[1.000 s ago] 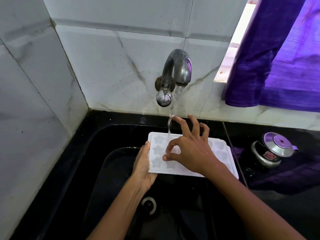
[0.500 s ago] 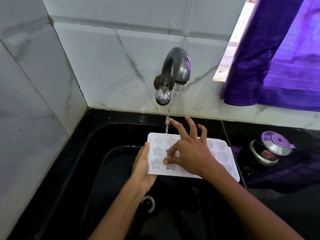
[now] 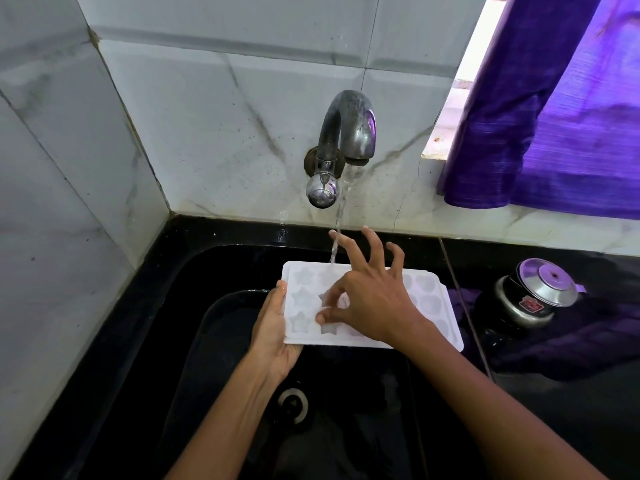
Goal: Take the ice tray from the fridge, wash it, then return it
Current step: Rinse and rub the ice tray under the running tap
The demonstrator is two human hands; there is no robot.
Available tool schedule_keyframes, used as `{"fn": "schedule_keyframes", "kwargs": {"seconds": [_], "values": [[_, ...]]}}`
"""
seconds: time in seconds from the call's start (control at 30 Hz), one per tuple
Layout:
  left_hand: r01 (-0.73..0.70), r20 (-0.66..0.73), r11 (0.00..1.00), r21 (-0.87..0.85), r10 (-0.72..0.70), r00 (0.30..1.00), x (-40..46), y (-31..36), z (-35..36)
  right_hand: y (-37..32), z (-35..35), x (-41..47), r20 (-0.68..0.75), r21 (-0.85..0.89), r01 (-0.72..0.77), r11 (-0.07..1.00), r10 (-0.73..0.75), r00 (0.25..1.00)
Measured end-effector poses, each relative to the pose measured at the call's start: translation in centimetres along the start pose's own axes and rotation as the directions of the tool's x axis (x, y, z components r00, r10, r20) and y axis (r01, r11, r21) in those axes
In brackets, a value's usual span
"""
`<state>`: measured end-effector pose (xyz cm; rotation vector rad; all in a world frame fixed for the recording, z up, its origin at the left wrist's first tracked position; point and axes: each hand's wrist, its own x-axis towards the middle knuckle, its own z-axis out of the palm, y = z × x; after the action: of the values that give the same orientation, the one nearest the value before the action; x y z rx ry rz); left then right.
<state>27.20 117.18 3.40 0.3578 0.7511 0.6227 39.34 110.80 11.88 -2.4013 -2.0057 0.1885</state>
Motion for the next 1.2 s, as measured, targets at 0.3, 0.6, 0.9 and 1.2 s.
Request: {"fn": "schedule_keyframes", "kwargs": {"seconds": [0.3,0.6,0.9,1.2], "values": [[-0.005,-0.025,0.999,-0.039,0.004,1.000,0.1,0.0,0.0,0.0,-0.1,0.3,-0.059,0.046,-0.023,0.999,0.026,0.998],[-0.014,-0.042,0.999,-0.031,0.013,0.999,0.5,0.6,-0.1,0.1,0.8,-0.1,-0.148,0.139,-0.052,0.989,0.073,0.986],[-0.055,-0.098,0.998,0.000,0.055,0.994,1.6,1.1,0.7,0.2,1.5,-1.7,0.034,0.054,0.047,0.997,-0.049,0.998],[-0.075,-0.101,0.997,0.010,0.075,0.992,1.5,1.4,0.7,-0.1,1.8,-1.8,-0.050,0.061,0.059,0.996,-0.056,0.997]]}}
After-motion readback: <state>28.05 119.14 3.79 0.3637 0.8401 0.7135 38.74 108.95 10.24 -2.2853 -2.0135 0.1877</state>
